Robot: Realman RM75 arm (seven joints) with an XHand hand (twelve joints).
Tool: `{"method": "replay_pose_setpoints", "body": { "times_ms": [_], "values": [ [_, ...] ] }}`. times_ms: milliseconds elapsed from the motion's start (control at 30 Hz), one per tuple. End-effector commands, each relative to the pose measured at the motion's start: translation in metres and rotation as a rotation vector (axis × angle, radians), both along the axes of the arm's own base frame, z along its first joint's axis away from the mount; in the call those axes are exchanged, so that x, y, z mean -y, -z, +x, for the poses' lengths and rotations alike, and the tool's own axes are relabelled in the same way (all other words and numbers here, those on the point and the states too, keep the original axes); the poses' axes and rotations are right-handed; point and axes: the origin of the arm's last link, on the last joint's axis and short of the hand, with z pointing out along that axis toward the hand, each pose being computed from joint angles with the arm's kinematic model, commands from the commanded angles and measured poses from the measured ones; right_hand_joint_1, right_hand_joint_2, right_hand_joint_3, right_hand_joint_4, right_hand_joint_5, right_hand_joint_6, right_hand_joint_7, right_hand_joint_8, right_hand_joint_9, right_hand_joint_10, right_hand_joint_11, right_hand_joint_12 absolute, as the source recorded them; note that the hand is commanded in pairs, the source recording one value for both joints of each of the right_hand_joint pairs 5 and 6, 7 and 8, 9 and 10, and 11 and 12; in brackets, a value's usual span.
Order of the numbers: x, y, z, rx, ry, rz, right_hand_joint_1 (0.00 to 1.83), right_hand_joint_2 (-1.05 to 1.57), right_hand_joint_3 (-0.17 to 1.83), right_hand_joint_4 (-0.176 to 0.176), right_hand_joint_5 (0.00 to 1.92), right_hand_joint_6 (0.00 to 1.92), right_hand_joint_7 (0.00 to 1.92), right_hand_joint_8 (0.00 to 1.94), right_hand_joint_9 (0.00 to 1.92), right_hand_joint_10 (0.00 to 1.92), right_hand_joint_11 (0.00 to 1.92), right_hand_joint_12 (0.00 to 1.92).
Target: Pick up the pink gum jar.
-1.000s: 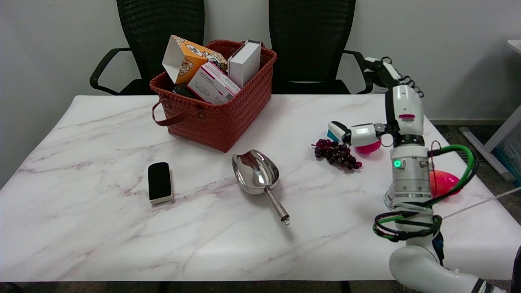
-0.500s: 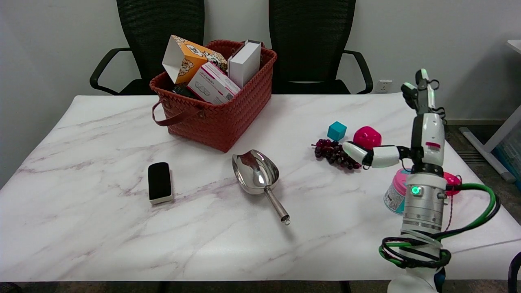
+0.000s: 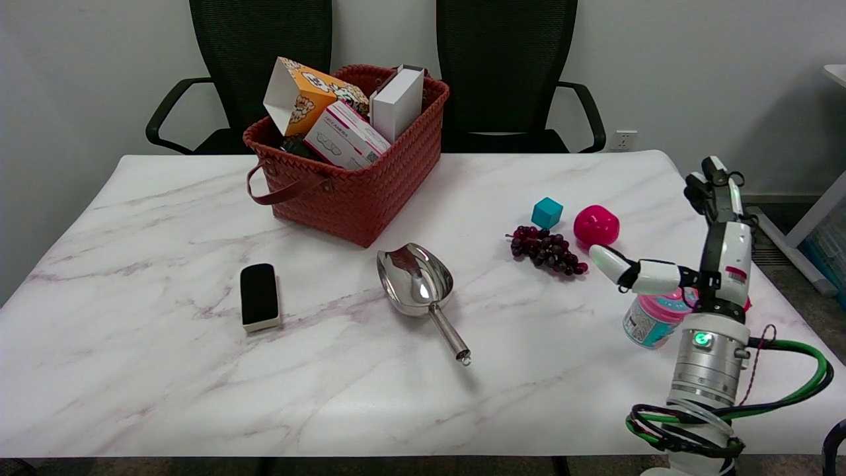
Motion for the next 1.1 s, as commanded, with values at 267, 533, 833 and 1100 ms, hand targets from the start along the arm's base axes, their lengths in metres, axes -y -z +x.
{"method": "replay_pose_setpoints", "body": {
  "times_ms": [267,533,833,1100],
  "values": [
    [-0.031,-0.038,-0.042,0.138,-0.023,-0.094,1.11,-0.16,0.73,0.000,0.34,0.34,0.51,0.51,0.49,0.49,0.42,0.42],
    [-0.037,-0.042,-0.053,0.157,-0.001,-0.099,1.11,-0.13,0.71,0.000,0.37,0.37,0.53,0.53,0.51,0.51,0.43,0.43],
    [-0.038,-0.031,-0.057,0.181,0.019,-0.065,1.11,-0.08,0.70,0.000,0.39,0.39,0.57,0.57,0.55,0.55,0.45,0.45],
    [-0.038,-0.018,-0.068,0.220,0.059,-0.038,1.10,0.01,0.70,0.000,0.43,0.43,0.60,0.60,0.56,0.56,0.47,0.47]
  ]
}}
